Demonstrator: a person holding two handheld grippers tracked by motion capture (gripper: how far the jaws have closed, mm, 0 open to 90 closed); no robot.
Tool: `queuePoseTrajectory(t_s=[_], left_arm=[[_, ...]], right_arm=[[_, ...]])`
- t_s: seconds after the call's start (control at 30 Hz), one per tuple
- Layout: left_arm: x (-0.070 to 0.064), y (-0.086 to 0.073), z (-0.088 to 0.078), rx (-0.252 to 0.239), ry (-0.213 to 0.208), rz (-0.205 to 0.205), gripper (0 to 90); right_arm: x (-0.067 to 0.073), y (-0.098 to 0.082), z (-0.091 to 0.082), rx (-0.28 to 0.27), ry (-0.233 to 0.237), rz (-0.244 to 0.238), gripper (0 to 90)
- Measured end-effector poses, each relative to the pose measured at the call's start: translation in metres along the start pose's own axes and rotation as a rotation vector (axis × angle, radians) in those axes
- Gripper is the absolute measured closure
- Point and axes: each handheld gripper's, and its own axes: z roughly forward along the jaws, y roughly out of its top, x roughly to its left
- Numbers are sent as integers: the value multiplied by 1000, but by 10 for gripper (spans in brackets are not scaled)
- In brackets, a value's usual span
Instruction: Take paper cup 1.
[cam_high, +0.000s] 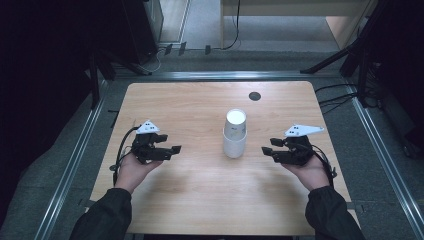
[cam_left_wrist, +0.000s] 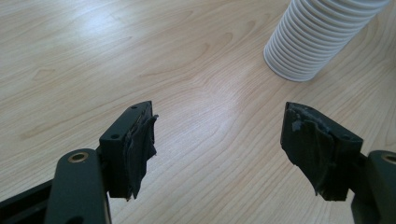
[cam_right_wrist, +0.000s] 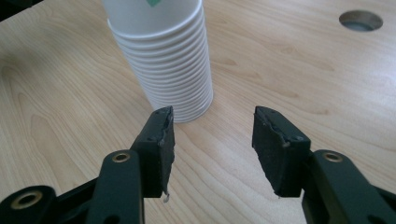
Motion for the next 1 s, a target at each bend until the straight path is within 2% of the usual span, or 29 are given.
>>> queuePoseTrajectory(t_s=[0.07, 0.1, 0.23, 0.37, 0.43, 0.6, 0.77, 0.8, 0.87, 0.93, 0.97, 1.0], left_arm=[[0, 0, 0, 0, 0, 2, 261], [-1, 0, 0, 2, -6, 1, 261], [-2, 0, 1, 7, -17, -1, 260], [-3, 3, 5, 7, -43, -6, 260], [-4, 3, 6, 9, -43, -3, 260], [-7, 4, 8, 16, -54, -1, 260], [-12, 4, 6, 16, -78, 13, 260], [-14, 3, 7, 28, -85, 25, 260], [-15, 3, 7, 32, -88, 31, 260], [-18, 2, 8, 44, -121, 37, 260], [-20, 2, 8, 52, -140, 54, 260], [-20, 2, 8, 52, -140, 54, 260]], right_arm=[[1, 0, 0, -4, 2, -6, 498], [1, 0, 0, -3, -4, -26, 498], [0, 0, 4, 37, 14, -26, 494], [-2, 0, 8, 56, 34, -36, 469], [-3, 0, 9, 61, 34, -38, 461], [1, -2, 10, 83, 34, -63, 395], [5, -3, 10, 97, 41, -92, 380], [6, -2, 10, 100, 53, -112, 375], [6, -1, 10, 98, 60, -111, 374], [4, 4, 6, 79, 83, -111, 360], [3, 6, 4, 85, 84, -118, 358], [3, 6, 4, 85, 84, -118, 358]])
